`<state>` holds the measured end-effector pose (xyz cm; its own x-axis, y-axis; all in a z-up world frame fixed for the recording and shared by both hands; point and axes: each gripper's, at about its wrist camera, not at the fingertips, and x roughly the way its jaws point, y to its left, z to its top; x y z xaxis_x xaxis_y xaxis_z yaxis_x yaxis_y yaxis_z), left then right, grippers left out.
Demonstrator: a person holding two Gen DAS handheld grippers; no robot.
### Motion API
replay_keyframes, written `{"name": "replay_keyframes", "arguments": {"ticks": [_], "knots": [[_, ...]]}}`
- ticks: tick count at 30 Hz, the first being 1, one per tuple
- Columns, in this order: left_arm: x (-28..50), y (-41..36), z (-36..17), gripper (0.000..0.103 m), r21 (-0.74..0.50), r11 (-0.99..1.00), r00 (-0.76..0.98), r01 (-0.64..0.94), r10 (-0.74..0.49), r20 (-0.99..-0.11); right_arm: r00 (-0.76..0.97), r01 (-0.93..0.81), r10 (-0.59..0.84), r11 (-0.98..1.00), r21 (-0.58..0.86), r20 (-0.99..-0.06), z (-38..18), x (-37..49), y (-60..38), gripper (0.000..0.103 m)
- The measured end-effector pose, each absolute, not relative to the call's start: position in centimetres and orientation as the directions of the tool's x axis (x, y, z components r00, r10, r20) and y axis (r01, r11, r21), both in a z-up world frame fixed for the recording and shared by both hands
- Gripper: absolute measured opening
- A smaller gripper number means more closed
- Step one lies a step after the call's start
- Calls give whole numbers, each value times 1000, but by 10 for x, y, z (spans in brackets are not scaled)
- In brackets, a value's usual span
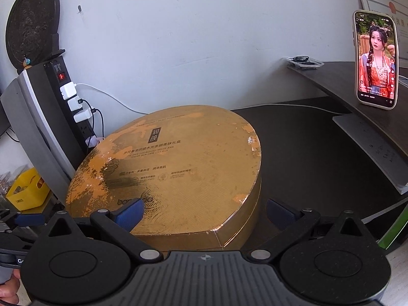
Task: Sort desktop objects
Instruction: 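Open both grippers and pull them back from the closed box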
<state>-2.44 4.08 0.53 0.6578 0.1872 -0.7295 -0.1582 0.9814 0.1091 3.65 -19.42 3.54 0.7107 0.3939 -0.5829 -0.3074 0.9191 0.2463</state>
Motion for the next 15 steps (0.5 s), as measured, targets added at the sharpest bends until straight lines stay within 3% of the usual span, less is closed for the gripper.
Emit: {"name": "replay_keyframes", "arguments": {"ticks": [15], "knots": [[-24, 51, 1, 103, 94, 974, 639, -206, 207, -741, 697, -315, 400, 916, 247, -595, 31, 39, -191, 103]]}}
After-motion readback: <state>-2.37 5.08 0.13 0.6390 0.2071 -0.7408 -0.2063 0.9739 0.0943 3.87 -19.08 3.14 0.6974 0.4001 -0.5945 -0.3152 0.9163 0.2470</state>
